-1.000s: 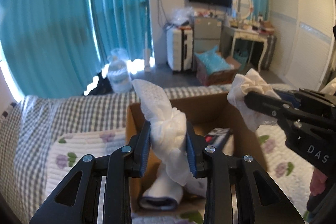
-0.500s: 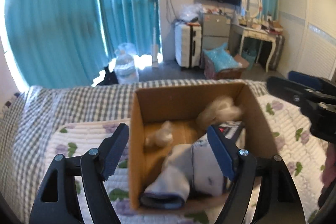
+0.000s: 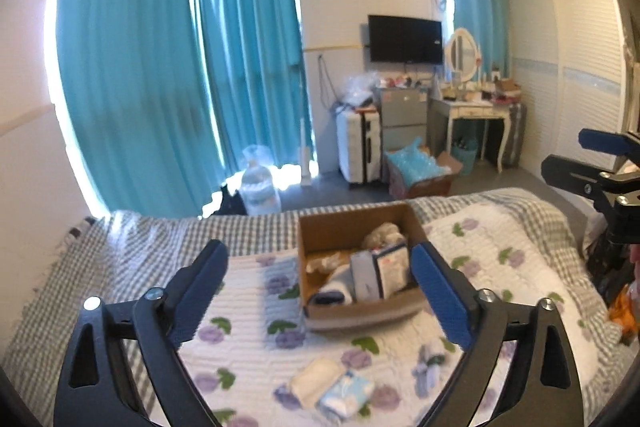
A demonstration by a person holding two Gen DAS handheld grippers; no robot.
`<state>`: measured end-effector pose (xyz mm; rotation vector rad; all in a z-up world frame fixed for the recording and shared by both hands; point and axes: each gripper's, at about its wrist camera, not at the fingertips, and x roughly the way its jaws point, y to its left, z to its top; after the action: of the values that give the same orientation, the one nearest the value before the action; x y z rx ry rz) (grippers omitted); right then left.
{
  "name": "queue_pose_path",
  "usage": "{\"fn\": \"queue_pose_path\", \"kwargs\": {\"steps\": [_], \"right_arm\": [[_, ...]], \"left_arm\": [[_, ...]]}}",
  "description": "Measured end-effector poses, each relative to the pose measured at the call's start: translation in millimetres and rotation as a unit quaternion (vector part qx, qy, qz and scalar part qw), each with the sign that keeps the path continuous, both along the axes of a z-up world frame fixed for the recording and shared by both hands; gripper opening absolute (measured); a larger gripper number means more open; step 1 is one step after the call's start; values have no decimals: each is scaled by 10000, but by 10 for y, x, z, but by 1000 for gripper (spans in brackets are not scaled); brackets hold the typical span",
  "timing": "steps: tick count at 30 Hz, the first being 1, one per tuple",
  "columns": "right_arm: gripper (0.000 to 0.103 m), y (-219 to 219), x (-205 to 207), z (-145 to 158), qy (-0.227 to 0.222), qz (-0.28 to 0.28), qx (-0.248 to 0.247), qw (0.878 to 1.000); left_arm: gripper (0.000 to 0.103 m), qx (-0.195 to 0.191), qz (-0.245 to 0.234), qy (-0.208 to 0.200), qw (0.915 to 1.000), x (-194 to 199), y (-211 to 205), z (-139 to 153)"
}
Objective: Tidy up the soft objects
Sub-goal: 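Carry both items over the box and release them inside, then grasp the white cylinder with the right gripper while the left grasps the blue wipe pack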
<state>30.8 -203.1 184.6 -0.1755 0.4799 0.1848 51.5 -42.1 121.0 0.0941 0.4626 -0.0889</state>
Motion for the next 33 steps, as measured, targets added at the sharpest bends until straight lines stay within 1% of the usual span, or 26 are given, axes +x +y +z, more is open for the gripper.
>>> {"fn": "queue_pose_path", "kwargs": {"steps": [3,4,6,9,11,14,16,17,18,19,22,24,27,29,30,32,33], "right_arm": [[103,48,-301,-62,94,57,-28,9999],[103,67,-394,-134,160,93,-41,9998],[103,86,-519,-302,278,118,-31,9995],[103,132,-646,-746,567,98,53,9983],[103,149,-682,-1058,746,161,213,9969],[103,199,-629,-1624,1138,231,387,9925],[103,218,-537,-2005,1388,123,341,9897],[103,232,-491,-2176,1521,45,285,9879],[103,259,-444,-2349,1692,36,214,9853],[103,284,-411,-2471,1809,55,171,9833],[103,369,-367,-2820,2112,128,19,9774],[100,403,-335,-2997,2311,221,43,9727],[92,466,-304,-3185,2537,328,31,9667],[80,480,-282,-3257,2667,374,59,9630],[78,485,-280,-3279,2720,414,86,9614],[64,508,-279,-3311,2752,474,66,9602],[60,522,-292,-3318,2743,510,30,9603]], "left_arm": [[103,-54,-16,-88,9999,-332,53,10],[103,-63,-47,-103,9999,-425,65,-10],[103,-32,-8,-100,9999,-574,84,-95],[103,-67,100,2,9999,-679,125,-314],[103,-99,86,121,9998,-716,129,-537],[103,-94,184,262,9994,-729,145,-907],[103,-224,275,521,9980,-691,185,-1192],[103,-278,300,728,9965,-644,200,-1363],[103,-275,334,867,9953,-616,209,-1485],[103,-204,391,1036,9936,-562,202,-1664],[103,13,483,1293,9904,-534,176,-2024],[103,103,505,1503,9873,-505,155,-2263],[103,159,519,1748,9831,-479,192,-2482],[103,212,500,1852,9812,-476,194,-2563],[103,201,492,1878,9808,-470,202,-2580],[103,146,454,1897,9807,-472,207,-2595],[103,137,447,1895,9808,-476,209,-2597]]}}
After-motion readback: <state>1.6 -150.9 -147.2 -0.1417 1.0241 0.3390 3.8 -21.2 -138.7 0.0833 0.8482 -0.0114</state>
